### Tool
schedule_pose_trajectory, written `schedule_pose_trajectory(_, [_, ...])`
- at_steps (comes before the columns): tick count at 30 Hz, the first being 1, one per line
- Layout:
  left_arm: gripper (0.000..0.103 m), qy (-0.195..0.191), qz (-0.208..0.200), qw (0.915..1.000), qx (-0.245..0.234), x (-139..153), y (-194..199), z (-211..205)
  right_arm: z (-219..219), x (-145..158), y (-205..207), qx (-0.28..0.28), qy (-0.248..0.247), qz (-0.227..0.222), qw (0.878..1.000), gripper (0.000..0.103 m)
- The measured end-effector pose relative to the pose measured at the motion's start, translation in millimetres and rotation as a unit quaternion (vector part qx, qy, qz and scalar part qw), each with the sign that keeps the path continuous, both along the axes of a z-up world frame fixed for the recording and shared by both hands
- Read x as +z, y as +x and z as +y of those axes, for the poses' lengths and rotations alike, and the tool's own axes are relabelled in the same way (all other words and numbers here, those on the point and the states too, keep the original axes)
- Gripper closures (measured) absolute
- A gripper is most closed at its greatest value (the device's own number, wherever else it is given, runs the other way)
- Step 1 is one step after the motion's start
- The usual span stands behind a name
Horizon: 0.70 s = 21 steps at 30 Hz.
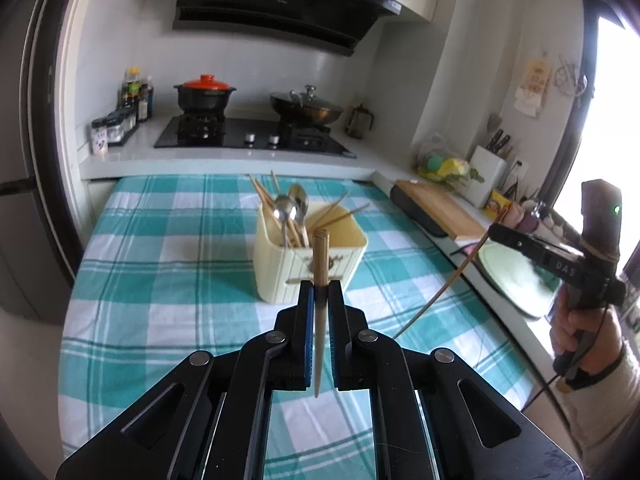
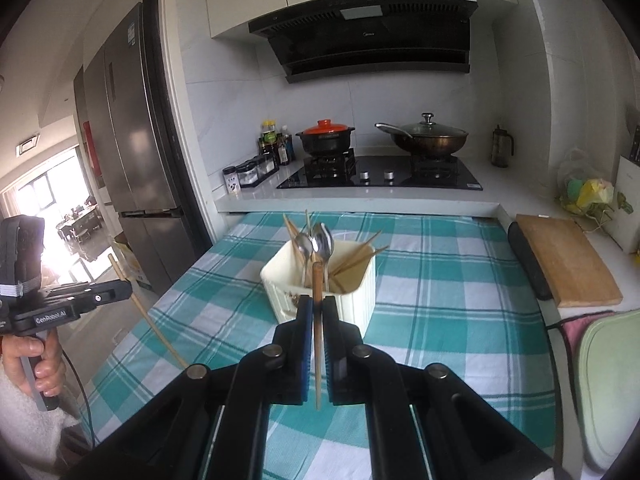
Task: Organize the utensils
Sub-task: 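Lift the chopstick with the left tool and carry it over the caddy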
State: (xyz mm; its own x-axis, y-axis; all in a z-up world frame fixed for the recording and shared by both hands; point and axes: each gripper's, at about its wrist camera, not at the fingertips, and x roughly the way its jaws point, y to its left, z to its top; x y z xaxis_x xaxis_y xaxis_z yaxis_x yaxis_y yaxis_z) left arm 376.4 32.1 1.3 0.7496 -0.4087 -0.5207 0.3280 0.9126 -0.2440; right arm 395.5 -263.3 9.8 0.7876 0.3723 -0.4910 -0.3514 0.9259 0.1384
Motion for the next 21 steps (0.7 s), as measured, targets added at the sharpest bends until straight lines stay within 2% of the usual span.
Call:
schedule_pose_trajectory(4, [0.098,-0.015,-0.026,0.9995,0.006,29.1,9.8,3.1,1.3,21.4,14.6,-0.004,-0.008,-0.022,1.000,0.098])
schedule_pose_trajectory(8, [0.098,-0.020,-0.083,0.9960,0.028,69.9,24.5,0.8,6.6,47.4,28.5,-0.008,-0.010,-0.057,0.998,0.098])
schedule_pose_trajectory(11, [0.098,-0.017,-0.119,0.9915,0.049,87.7,43.1,-5.4,16.2,67.3,42.9,-0.012,-0.018,-0.100,0.995,0.098])
schedule_pose_trajectory(14, [0.098,-0.015,-0.136,0.9882,0.068,91.6,71.4,-11.8,27.5,72.2,63.4,-0.011,-0.021,-0.135,0.991,0.098])
schedule_pose_trajectory(16, [0.098,-0.007,-0.131,0.9886,0.075,85.4,93.6,-17.8,35.1,68.4,77.8,-0.007,-0.025,-0.142,0.989,0.098])
schedule_pose_trajectory(18, [0.098,0.002,-0.110,0.9911,0.075,73.6,117.3,-25.1,42.8,56.8,101.2,0.001,-0.026,-0.132,0.991,0.098])
schedule_pose_trajectory(21, [0.098,0.018,-0.066,0.9952,0.069,49.4,151.7,-32.6,48.6,36.4,134.2,0.009,-0.026,-0.086,0.996,0.098])
